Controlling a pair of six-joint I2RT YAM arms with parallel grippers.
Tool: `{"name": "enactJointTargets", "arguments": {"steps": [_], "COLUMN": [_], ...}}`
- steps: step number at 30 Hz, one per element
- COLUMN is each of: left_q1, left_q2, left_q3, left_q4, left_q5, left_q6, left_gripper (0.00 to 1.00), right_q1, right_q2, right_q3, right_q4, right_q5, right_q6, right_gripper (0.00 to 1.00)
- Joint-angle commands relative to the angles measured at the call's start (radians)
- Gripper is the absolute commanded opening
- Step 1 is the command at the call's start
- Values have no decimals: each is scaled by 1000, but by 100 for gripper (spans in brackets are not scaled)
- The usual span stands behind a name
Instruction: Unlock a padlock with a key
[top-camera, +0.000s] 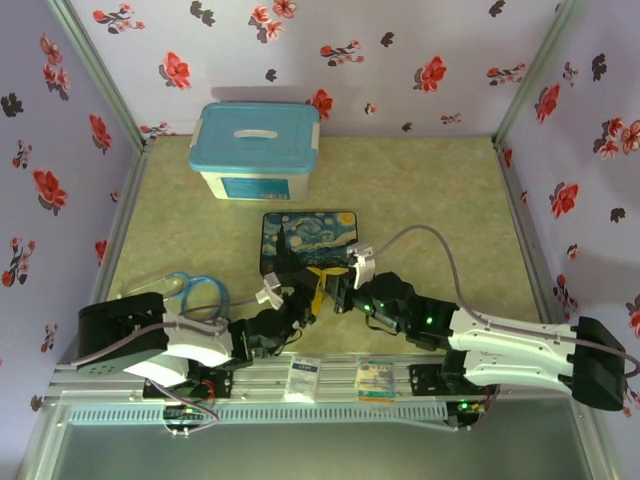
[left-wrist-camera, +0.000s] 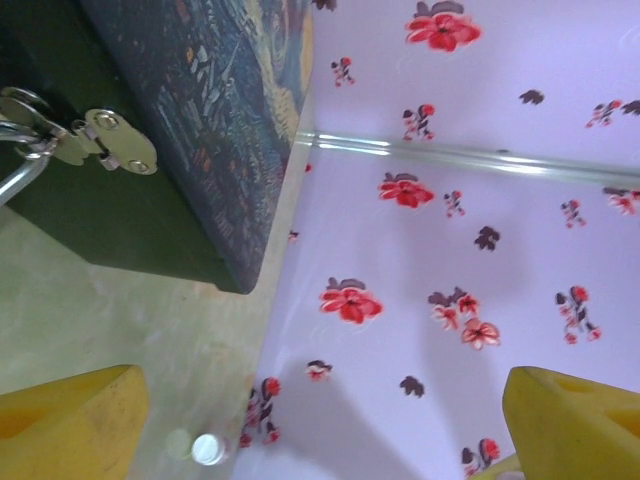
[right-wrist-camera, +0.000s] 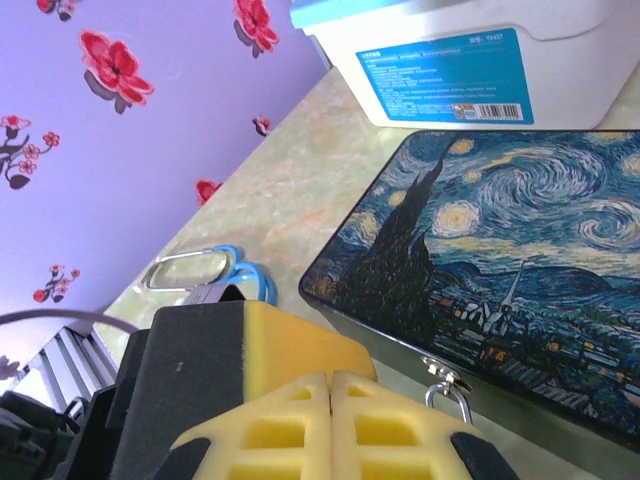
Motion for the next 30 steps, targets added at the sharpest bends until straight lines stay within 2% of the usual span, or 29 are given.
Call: {"name": "enactJointTargets", "arguments": {"steps": [1,5,12,18,25,30], "left_q1": [-16,-15,-26,-37,-38,-39], "left_q2": [-18,-113,-103,-111,-78,-113], "left_q3": [14,8,9,13,11,-22], "left_q4": [124,74,32,-60,64,57], "left_q5": [-81,-106,-95,-101,-96,-102], "left_q6": [2,76,-13,-71,-61,-60], "left_gripper": [91,90,89,96,97,90], "right_q1": [-3,-4,-2,-2,9,37], "right_q2": [12,12,17,4,129,187], "right_q3": [-34,-65,-91,-99,-150,-128], "right_q4": [96,135,233,237,484,499], "right_q5": [34,45,30,40,41,38], "right_q6": [25,42,47,35,53,22], "right_gripper": [0,0,0,0,0,0]}}
